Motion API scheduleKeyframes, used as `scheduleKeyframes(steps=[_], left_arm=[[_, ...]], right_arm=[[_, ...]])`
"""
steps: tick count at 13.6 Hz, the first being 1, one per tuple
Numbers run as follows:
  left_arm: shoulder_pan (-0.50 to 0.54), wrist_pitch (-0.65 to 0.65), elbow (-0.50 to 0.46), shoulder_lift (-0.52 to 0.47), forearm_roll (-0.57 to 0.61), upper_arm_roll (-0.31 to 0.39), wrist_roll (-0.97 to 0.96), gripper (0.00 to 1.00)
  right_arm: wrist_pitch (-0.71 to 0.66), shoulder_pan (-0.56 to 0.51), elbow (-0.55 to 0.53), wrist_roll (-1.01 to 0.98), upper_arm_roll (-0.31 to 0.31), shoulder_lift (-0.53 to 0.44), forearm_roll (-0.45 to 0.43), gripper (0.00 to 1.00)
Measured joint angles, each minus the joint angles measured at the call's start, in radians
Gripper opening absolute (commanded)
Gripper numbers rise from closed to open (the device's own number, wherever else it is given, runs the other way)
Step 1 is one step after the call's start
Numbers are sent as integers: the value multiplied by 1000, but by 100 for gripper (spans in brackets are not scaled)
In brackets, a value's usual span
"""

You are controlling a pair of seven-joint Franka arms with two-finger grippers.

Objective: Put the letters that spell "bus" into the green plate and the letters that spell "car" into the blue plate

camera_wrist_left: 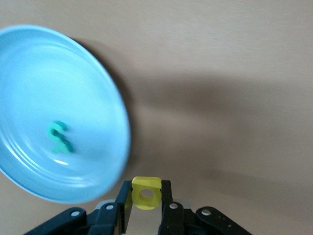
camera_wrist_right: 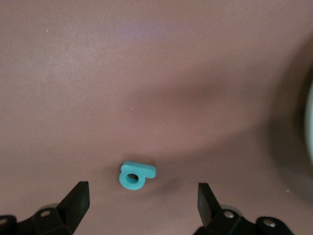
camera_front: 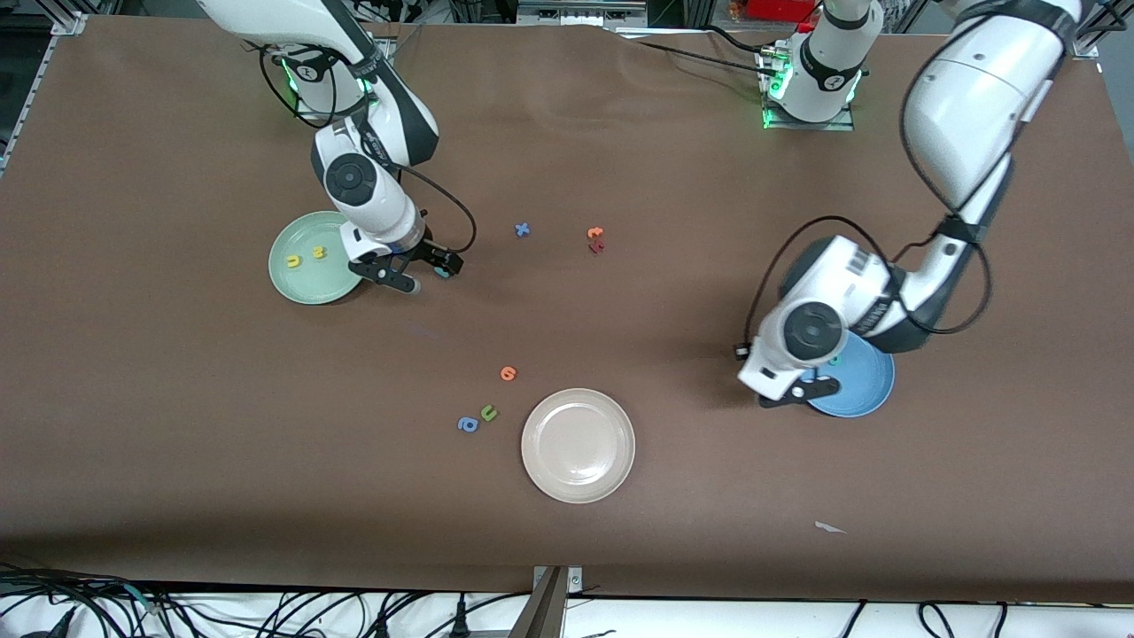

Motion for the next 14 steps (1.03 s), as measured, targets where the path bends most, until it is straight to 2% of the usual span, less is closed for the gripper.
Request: scheduleKeyframes(steps=[2, 3, 4, 5, 7, 10, 12, 14], left_arm=[[46, -20, 0, 0, 0, 5, 122, 16], [63, -33, 0, 0, 0, 8, 187, 19], [74, -43, -1, 1, 0, 21, 260, 49], [79, -46, -1, 1, 0, 40, 337, 99], [85, -46, -1, 1, 0, 71, 457, 100], [90, -46, 9, -2, 0, 73, 481, 100], [90, -46, 23, -17, -18, 71, 480, 100], [99, -47, 38, -42, -68, 71, 479, 100]], right_arm=[[10, 8, 10, 10, 0, 30, 0, 98], [13, 8, 12, 10, 0, 40, 0, 97], [14, 7, 14, 10, -1, 48, 0, 93], [14, 7, 15, 11, -2, 52, 0, 86], [14, 7, 15, 11, -3, 54, 0, 65], [14, 7, 15, 12, -3, 54, 0, 42], [13, 7, 17, 12, -3, 50, 0, 30], [11, 7, 17, 13, -4, 49, 0, 24]])
